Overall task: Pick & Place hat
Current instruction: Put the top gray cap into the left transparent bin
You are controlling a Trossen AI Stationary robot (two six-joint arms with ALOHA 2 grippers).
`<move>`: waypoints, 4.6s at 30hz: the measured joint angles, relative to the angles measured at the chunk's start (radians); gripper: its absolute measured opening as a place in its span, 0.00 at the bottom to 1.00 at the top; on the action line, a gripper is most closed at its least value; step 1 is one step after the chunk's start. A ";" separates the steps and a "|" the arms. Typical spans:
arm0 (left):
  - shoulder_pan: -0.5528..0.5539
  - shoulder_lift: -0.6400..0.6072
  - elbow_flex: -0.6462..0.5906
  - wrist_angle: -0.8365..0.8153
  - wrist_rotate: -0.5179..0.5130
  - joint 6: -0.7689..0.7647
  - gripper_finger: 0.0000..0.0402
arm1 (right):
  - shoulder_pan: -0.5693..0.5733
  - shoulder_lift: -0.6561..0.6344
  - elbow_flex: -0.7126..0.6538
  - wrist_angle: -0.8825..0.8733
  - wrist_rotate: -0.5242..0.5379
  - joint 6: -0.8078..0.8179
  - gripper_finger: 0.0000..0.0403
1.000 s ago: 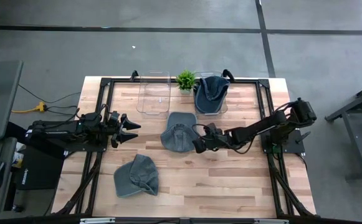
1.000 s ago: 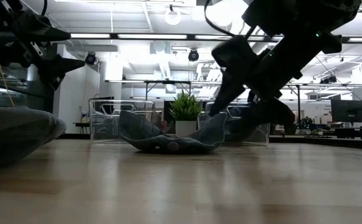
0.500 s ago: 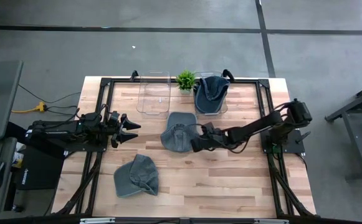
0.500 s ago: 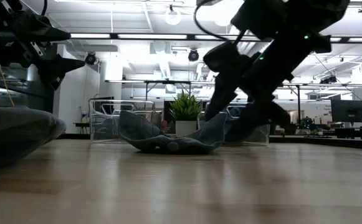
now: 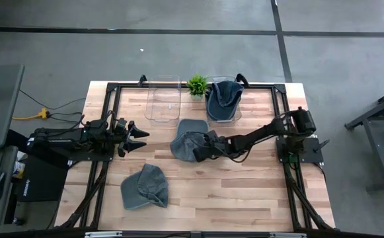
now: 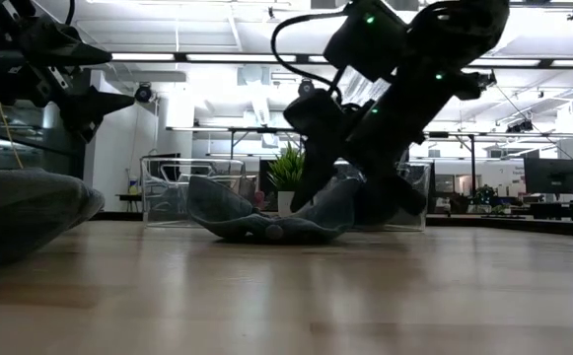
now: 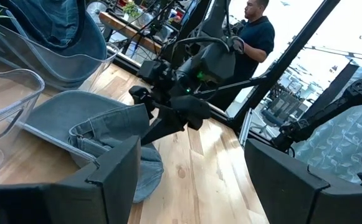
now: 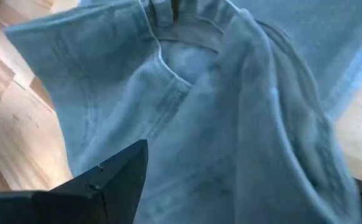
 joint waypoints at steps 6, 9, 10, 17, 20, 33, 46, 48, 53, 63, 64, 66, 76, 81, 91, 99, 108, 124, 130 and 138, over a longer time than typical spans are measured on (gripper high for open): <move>0.000 0.000 0.000 0.000 0.000 0.000 0.66 | -0.012 0.034 0.029 -0.003 -0.043 0.006 0.69; 0.000 0.000 0.000 0.000 0.000 0.000 0.66 | -0.012 0.036 0.031 -0.010 -0.054 0.029 0.67; 0.000 0.000 0.000 0.000 0.000 0.000 0.66 | -0.012 0.036 0.031 -0.013 -0.056 0.029 0.65; 0.000 0.000 0.000 0.000 0.000 0.000 0.66 | -0.013 0.036 0.031 -0.029 -0.107 0.007 0.41; 0.000 0.000 0.000 0.000 0.000 0.000 0.66 | -0.012 0.036 0.031 -0.031 -0.133 -0.003 0.25; 0.000 0.000 0.000 0.000 0.001 0.000 0.66 | -0.010 -0.001 0.029 -0.022 -0.265 -0.141 0.01; 0.000 0.000 0.000 0.000 0.001 0.000 0.66 | -0.018 -0.257 0.029 -0.290 -0.501 -0.579 0.00; 0.000 0.000 0.000 0.000 0.000 0.000 0.66 | -0.022 -0.298 0.029 -0.344 -0.516 -0.653 0.00; 0.000 0.000 0.000 0.000 0.001 0.000 0.66 | -0.025 -0.384 0.055 -0.490 -0.530 -0.905 0.00; 0.000 0.000 0.000 0.000 0.000 0.000 0.66 | -0.101 -0.362 0.420 -0.974 -0.502 -1.283 0.00; 0.000 0.000 0.000 0.000 0.000 0.000 0.66 | -0.109 -0.343 0.466 -1.025 -0.503 -1.319 0.00; 0.000 0.000 0.000 0.000 0.000 0.000 0.66 | -0.122 -0.301 0.556 -1.127 -0.508 -1.394 0.00; 0.000 0.000 0.000 0.000 0.000 0.000 0.66 | -0.137 -0.045 0.948 -1.580 -0.366 -1.662 0.00; 0.000 0.000 0.000 0.000 0.000 0.000 0.66 | -0.135 0.026 1.034 -1.613 -0.256 -1.744 0.00; 0.000 0.000 0.000 0.000 -0.001 0.000 0.66 | -0.135 0.054 1.048 -1.610 -0.210 -1.717 0.00; 0.000 0.000 0.000 0.000 -0.001 0.000 0.66 | -0.135 0.054 1.048 -1.590 -0.200 -1.697 0.00; 0.000 0.000 0.000 0.000 -0.001 0.000 0.66 | -0.135 0.054 1.048 -1.580 -0.195 -1.675 0.00; 0.000 0.000 0.000 0.001 -0.091 0.053 0.66 | -0.135 0.054 1.048 -1.564 -0.176 -1.528 0.00; 0.000 0.000 0.000 0.000 -0.155 0.053 0.66 | -0.135 0.053 1.048 -1.549 -0.176 -1.480 0.00; 0.000 0.000 0.000 -0.006 -0.137 0.050 0.66 | -0.135 0.053 1.047 -1.538 -0.174 -1.452 0.00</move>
